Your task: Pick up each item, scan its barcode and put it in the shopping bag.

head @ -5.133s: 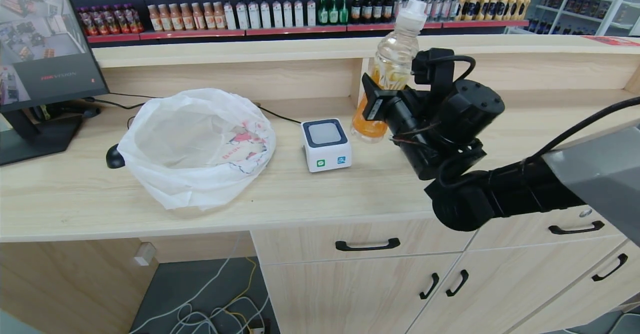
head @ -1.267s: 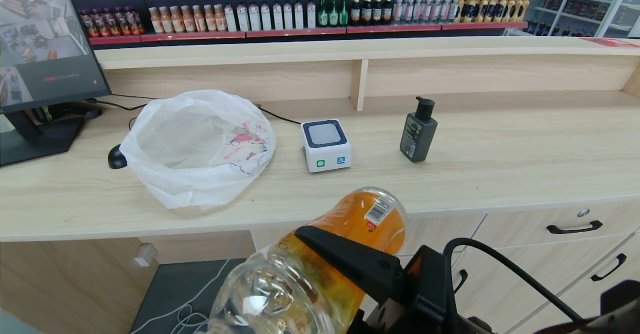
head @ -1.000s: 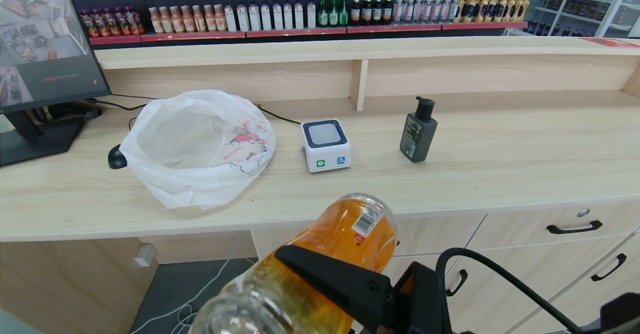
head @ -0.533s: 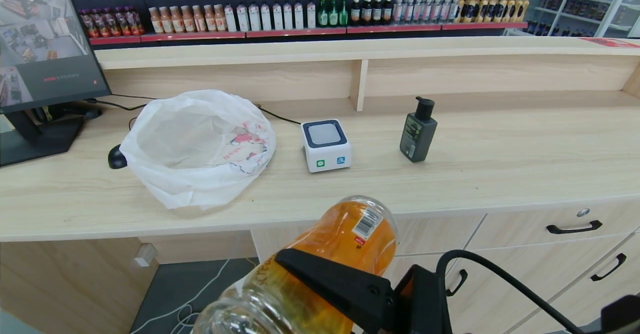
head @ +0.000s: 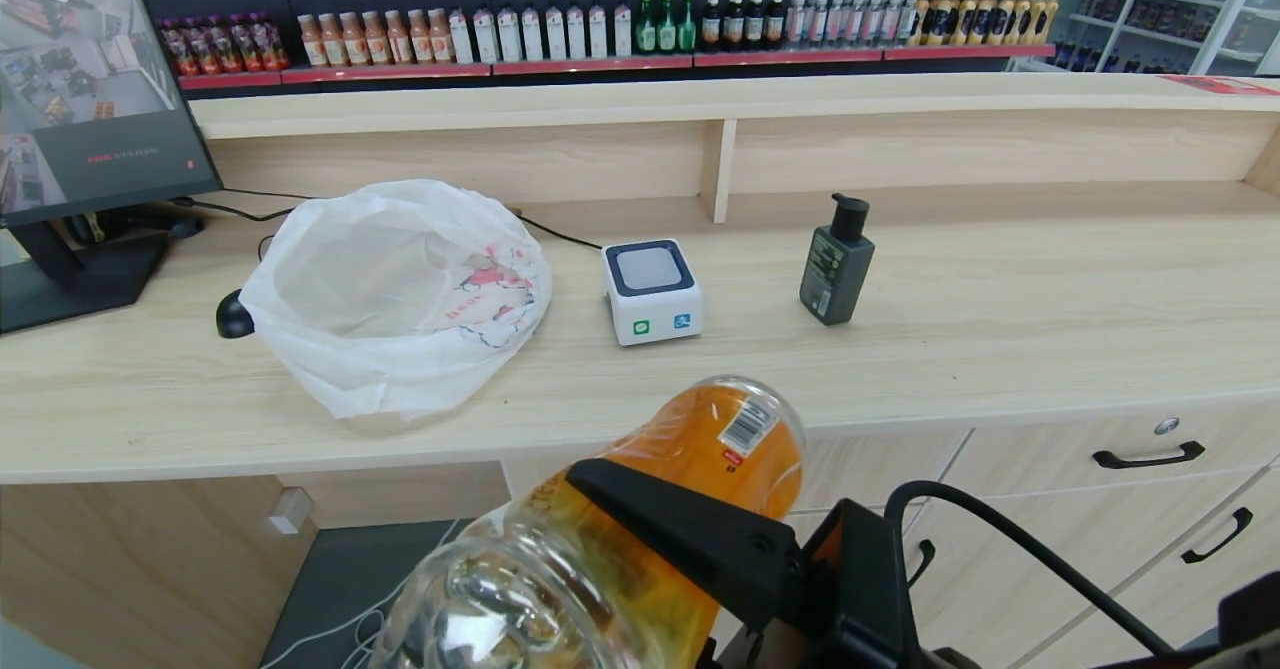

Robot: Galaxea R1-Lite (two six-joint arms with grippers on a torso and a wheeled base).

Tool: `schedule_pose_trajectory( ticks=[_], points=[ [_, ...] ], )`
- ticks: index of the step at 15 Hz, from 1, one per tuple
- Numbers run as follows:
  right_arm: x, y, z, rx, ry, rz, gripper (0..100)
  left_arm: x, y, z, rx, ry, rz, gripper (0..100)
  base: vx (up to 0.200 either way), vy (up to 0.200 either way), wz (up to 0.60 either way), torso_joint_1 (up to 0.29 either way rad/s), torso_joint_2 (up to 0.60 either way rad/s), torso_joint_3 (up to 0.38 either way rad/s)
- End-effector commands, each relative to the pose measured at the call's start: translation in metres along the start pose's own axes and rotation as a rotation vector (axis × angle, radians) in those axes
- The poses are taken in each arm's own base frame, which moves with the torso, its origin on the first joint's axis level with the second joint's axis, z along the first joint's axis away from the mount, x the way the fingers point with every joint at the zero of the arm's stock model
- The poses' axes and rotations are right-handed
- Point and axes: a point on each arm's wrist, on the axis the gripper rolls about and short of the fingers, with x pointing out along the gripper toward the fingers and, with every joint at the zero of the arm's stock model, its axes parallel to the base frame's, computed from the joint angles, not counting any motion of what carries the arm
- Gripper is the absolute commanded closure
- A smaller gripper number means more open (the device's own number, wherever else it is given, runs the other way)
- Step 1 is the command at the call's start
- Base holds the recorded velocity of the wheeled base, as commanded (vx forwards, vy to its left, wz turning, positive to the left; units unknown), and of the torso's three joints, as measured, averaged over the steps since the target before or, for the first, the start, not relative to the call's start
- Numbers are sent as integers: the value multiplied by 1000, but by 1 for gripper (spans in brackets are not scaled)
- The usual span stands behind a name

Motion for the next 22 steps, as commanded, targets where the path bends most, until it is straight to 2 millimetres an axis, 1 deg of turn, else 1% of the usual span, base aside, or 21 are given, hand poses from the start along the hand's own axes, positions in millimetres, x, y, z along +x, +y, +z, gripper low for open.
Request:
schedule_pose_trajectory(
  ticks=[1,6,8,10,11,13,15,16,17,18,19,20,22],
  points=[
    [0,-1,0,6,6,-6,100,0,0,0,0,0,1,0,0,0,0,0,0,0],
    [0,-1,-4,60,50,-10,100,0,0,0,0,0,1,0,0,0,0,0,0,0],
    [4,-4,-12,130,78,-34,100,0,0,0,0,0,1,0,0,0,0,0,0,0],
    [5,-7,-21,234,106,-53,100,0,0,0,0,0,1,0,0,0,0,0,0,0],
    [6,-11,-29,279,130,-77,100,0,0,0,0,0,1,0,0,0,0,0,0,0],
    [3,-17,-48,384,187,-116,100,0,0,0,0,0,1,0,0,0,0,0,0,0],
    [12,-29,-53,436,187,-185,100,0,0,0,0,0,1,0,0,0,0,0,0,0],
    [16,-32,-58,517,191,-223,100,0,0,0,0,0,1,0,0,0,0,0,0,0],
    [16,-29,-62,579,216,-229,100,0,0,0,0,0,1,0,0,0,0,0,0,0],
    [16,-26,-68,688,234,-247,100,0,0,0,0,0,1,0,0,0,0,0,0,0],
    [16,-27,-74,755,248,-273,100,0,0,0,0,0,1,0,0,0,0,0,0,0],
    [14,-34,-88,805,279,-329,100,0,0,0,0,0,1,0,0,0,0,0,0,0],
    [13,-40,-106,895,300,-397,100,0,0,0,0,0,1,0,0,0,0,0,0,0]
  ],
)
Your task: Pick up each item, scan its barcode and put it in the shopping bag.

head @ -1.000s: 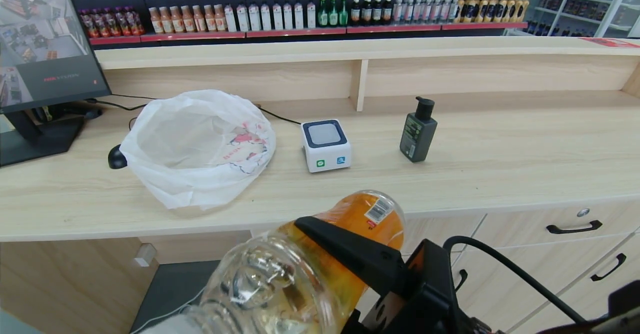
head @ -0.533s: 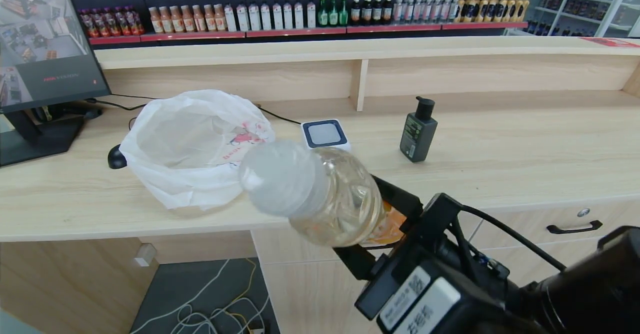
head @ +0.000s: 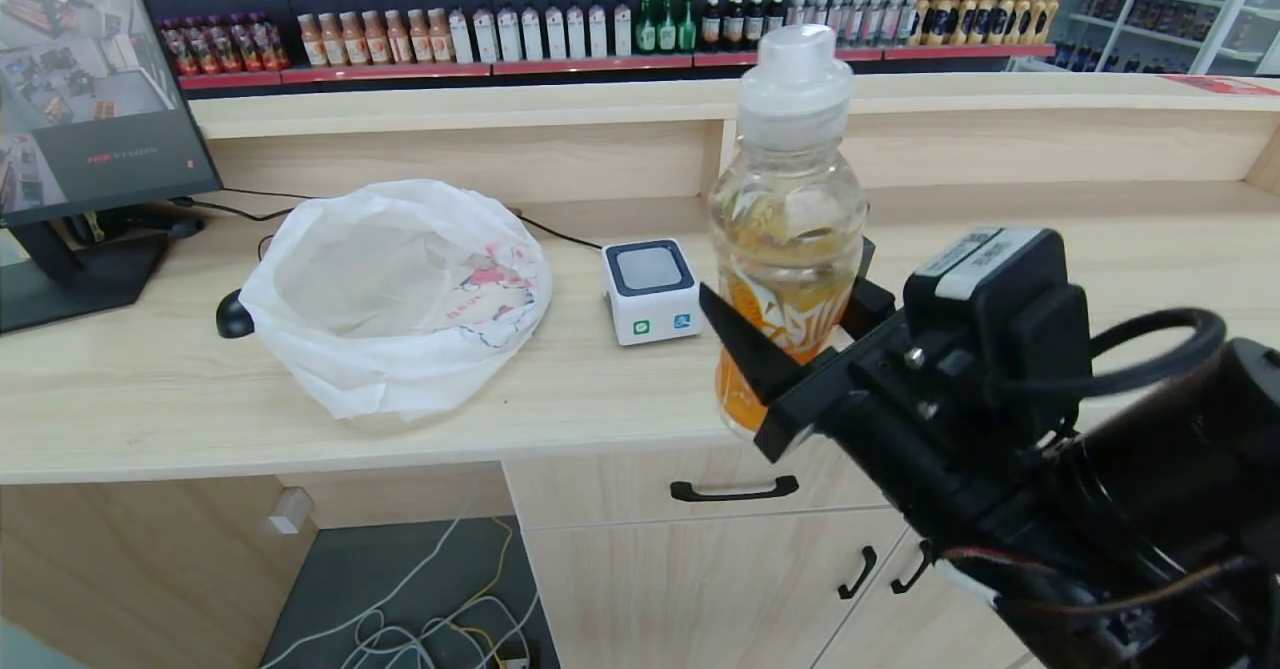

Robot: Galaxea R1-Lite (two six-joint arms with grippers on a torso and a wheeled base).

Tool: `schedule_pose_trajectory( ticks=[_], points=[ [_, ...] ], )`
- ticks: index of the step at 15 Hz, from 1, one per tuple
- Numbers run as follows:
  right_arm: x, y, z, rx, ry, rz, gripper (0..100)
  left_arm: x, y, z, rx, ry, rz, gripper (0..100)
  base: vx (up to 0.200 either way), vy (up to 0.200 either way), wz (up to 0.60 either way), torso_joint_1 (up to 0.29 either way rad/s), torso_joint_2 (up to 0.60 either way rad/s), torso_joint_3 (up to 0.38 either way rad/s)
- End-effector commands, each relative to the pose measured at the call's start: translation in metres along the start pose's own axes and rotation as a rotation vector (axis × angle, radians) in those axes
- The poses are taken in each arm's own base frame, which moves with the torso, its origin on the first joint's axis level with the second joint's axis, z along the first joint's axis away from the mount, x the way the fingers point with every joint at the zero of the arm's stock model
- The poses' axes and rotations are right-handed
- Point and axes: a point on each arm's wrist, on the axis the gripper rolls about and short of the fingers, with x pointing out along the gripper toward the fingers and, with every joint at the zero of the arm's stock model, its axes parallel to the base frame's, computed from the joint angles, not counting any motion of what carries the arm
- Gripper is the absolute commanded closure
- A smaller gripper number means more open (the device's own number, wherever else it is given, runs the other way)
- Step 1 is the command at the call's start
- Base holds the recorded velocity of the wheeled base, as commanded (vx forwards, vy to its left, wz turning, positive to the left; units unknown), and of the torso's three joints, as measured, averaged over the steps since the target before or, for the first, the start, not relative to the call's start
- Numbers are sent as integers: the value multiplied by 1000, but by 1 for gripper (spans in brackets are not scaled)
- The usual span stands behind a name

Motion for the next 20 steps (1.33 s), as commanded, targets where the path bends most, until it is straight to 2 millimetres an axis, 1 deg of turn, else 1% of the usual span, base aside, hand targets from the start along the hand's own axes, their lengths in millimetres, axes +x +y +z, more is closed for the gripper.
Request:
schedule_pose_trajectory(
  ticks=[1,2,3,4,6,8,9,12,14,16,17,18,20],
  points=[
    [6,-13,-8,30,17,-52,100,0,0,0,0,0,1,0,0,0,0,0,0,0],
    [8,-18,-14,98,27,-70,100,0,0,0,0,0,1,0,0,0,0,0,0,0],
    [11,-19,-21,160,40,-74,100,0,0,0,0,0,1,0,0,0,0,0,0,0],
    [15,-19,-23,213,37,-79,100,0,0,0,0,0,1,0,0,0,0,0,0,0],
    [18,-21,-19,273,14,-90,100,0,0,0,0,0,1,0,0,0,0,0,0,0],
    [27,-37,-14,317,-32,-147,100,0,0,0,0,0,1,0,0,0,0,0,0,0],
    [29,-43,-14,317,-41,-166,100,0,0,0,0,0,1,0,0,0,0,0,0,0],
    [30,-49,-10,299,-56,-182,100,0,0,0,0,0,1,0,0,0,0,0,0,0],
    [29,-48,-14,300,-44,-183,100,0,0,0,0,0,1,0,0,0,0,0,0,0],
    [35,-53,-20,294,-40,-203,100,0,0,0,0,0,1,0,0,0,0,0,0,0],
    [41,-57,-20,302,-57,-219,100,0,0,0,0,0,1,0,0,0,0,0,0,0],
    [41,-58,-20,303,-59,-220,100,0,0,0,0,0,1,0,0,0,0,0,0,0],
    [42,-68,-21,290,-66,-249,100,0,0,0,0,0,1,0,0,0,0,0,0,0]
  ],
)
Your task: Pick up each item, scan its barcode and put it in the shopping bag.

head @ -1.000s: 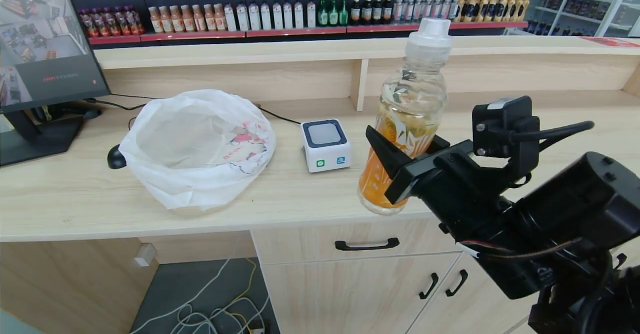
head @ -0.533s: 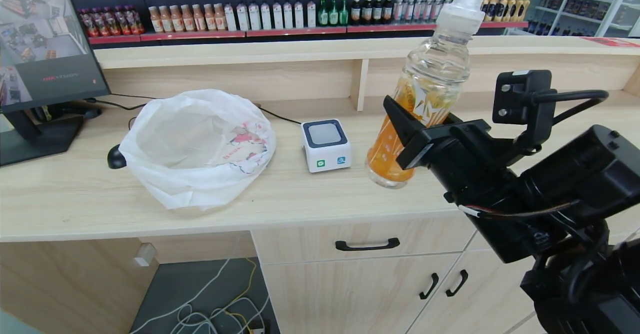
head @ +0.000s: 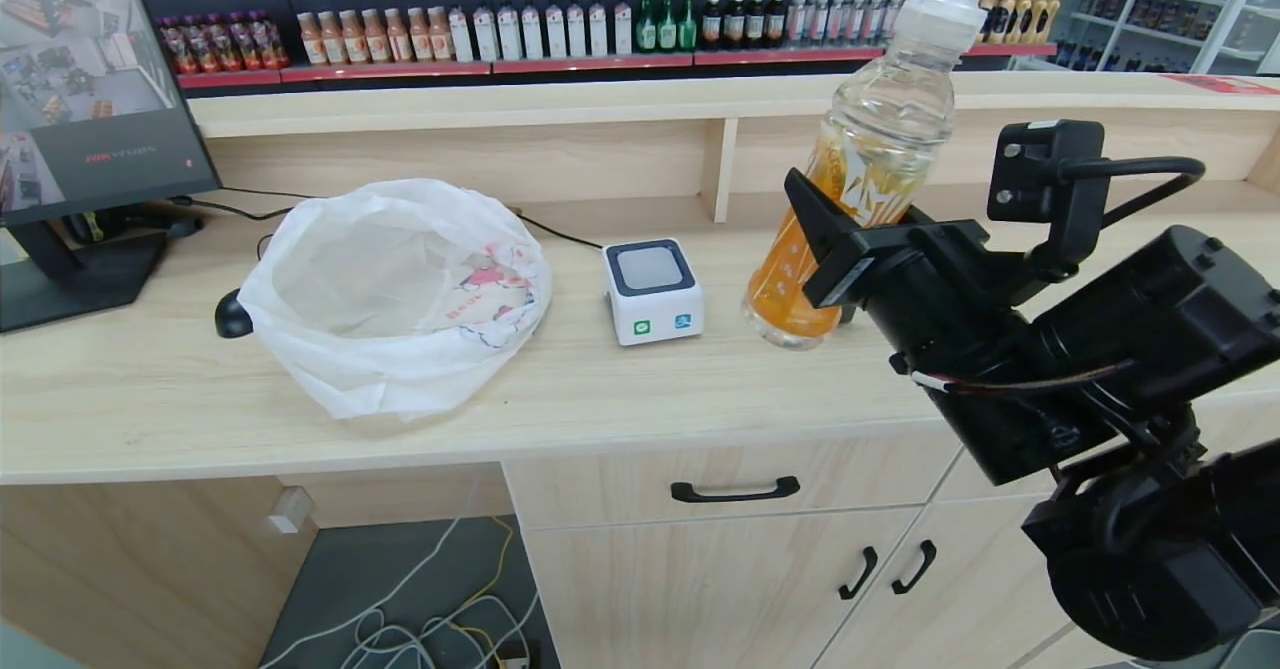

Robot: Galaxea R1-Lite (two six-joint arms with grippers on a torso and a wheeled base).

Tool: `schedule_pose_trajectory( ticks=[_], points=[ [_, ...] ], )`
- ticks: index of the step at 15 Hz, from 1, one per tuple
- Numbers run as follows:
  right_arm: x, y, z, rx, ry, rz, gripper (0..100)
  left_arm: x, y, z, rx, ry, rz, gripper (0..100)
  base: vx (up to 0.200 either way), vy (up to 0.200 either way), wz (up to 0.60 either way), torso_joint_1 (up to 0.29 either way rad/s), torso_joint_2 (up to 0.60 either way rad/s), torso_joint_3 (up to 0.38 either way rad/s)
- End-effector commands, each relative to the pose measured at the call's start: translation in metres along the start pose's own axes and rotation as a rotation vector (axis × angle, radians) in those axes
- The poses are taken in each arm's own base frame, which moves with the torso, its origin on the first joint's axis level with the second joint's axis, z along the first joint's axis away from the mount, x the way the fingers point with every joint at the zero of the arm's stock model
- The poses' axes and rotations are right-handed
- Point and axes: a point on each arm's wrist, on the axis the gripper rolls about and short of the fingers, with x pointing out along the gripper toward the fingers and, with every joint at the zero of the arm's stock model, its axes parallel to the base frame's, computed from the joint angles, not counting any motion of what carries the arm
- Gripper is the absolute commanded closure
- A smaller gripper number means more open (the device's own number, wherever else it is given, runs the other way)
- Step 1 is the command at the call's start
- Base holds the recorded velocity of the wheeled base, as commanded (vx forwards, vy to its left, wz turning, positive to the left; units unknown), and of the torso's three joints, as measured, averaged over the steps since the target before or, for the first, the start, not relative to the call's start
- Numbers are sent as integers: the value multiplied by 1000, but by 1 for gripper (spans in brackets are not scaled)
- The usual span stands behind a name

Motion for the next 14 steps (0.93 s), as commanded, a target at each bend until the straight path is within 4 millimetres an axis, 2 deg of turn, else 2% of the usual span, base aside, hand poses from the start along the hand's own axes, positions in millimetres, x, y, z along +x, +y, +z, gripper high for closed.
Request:
schedule_pose_trajectory(
  ticks=[1,2,5,14],
  points=[
    [3,-6,0,-7,-7,-19,100,0,0,0,-1,0,1,0,0,0,0,0,0,0],
    [6,-9,2,-9,-21,-25,100,0,0,0,-5,0,1,0,0,0,0,0,0,0],
    [0,-12,8,-12,-20,-29,100,0,0,0,-7,0,1,0,0,200,0,-1,1,7],
    [0,-13,11,-11,-30,-32,100,0,0,0,-8,0,1,0,0,200,0,1,1,1]
  ],
)
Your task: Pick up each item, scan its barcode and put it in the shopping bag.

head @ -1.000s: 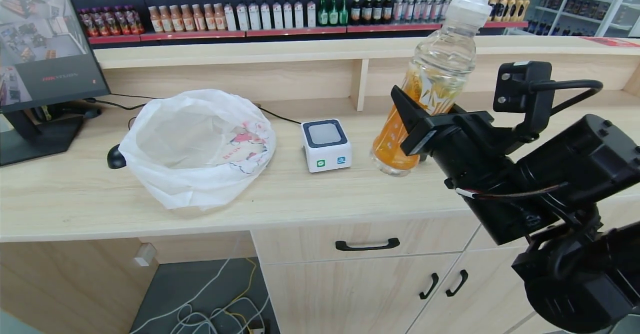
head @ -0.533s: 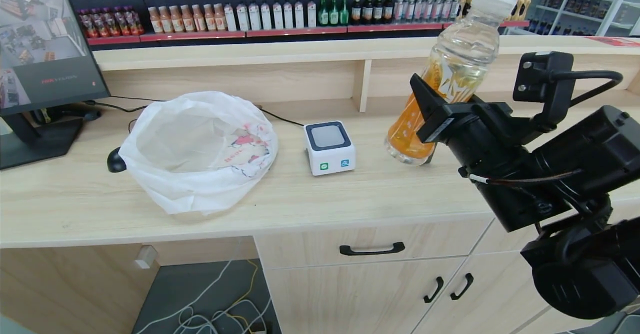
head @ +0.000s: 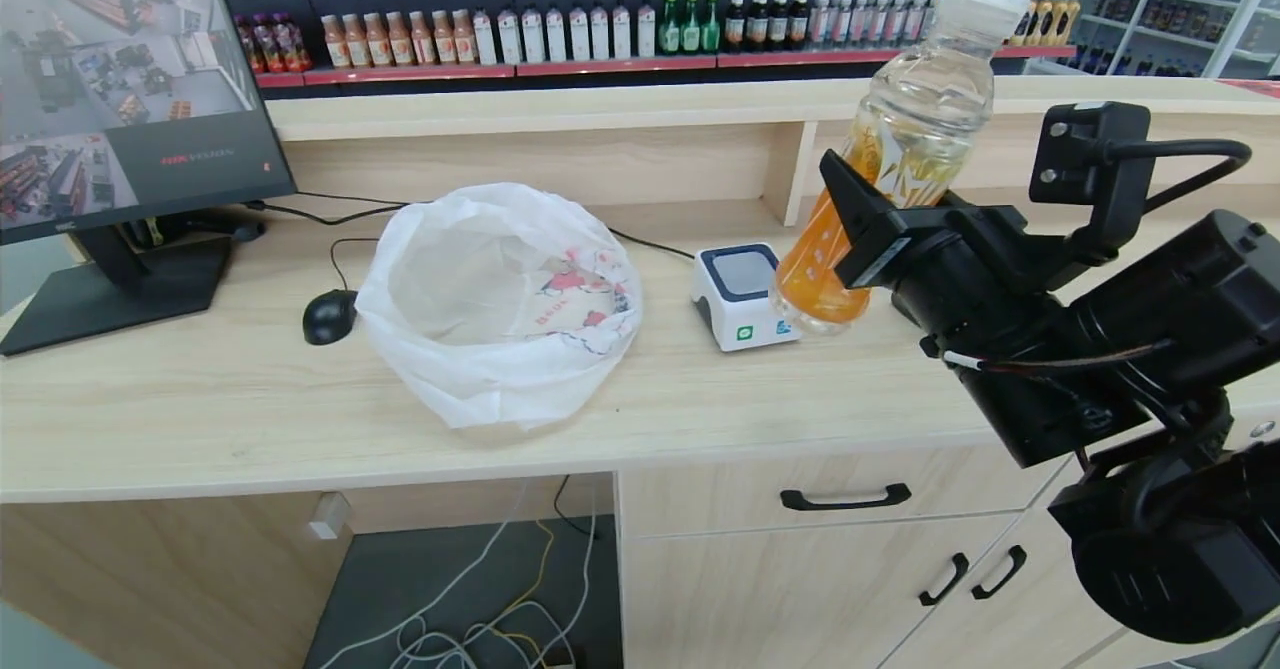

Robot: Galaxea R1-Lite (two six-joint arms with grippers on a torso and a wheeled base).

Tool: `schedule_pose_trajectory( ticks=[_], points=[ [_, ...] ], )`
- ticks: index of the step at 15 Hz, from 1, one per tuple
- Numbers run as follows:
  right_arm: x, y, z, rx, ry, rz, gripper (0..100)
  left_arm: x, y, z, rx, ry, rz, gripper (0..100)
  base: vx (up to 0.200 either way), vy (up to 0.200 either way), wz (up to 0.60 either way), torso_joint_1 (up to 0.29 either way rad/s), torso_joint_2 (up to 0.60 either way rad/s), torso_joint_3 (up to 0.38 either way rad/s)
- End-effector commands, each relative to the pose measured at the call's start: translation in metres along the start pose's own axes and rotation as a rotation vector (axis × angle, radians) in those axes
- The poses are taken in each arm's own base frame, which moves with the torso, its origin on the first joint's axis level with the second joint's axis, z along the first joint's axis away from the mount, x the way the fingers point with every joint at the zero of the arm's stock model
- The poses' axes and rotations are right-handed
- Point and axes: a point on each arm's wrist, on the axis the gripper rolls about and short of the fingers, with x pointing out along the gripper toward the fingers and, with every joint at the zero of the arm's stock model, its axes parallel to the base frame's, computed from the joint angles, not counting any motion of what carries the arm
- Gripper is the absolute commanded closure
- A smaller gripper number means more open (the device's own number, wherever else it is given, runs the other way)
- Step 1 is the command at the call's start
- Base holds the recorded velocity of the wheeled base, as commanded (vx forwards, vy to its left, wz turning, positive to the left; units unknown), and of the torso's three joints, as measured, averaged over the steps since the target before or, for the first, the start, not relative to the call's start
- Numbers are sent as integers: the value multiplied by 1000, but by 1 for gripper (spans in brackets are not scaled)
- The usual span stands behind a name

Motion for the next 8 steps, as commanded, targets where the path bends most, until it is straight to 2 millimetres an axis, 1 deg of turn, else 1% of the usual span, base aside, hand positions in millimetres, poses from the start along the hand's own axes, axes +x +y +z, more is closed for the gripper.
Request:
schedule_pose_trajectory(
  ticks=[1,4,7,8],
  points=[
    [-2,0,1,0,0,0,100,0,0,0,6,0,0,0,0,0,0,0,0,0],
    [-6,-3,4,16,4,-3,100,0,0,0,9,0,0,0,0,0,0,0,0,0],
    [-3,-13,6,74,-10,-32,100,0,0,0,9,0,0,0,0,0,0,0,0,0],
    [-2,-13,7,105,-16,-13,100,0,0,0,9,0,0,0,0,0,0,0,0,0]
  ],
)
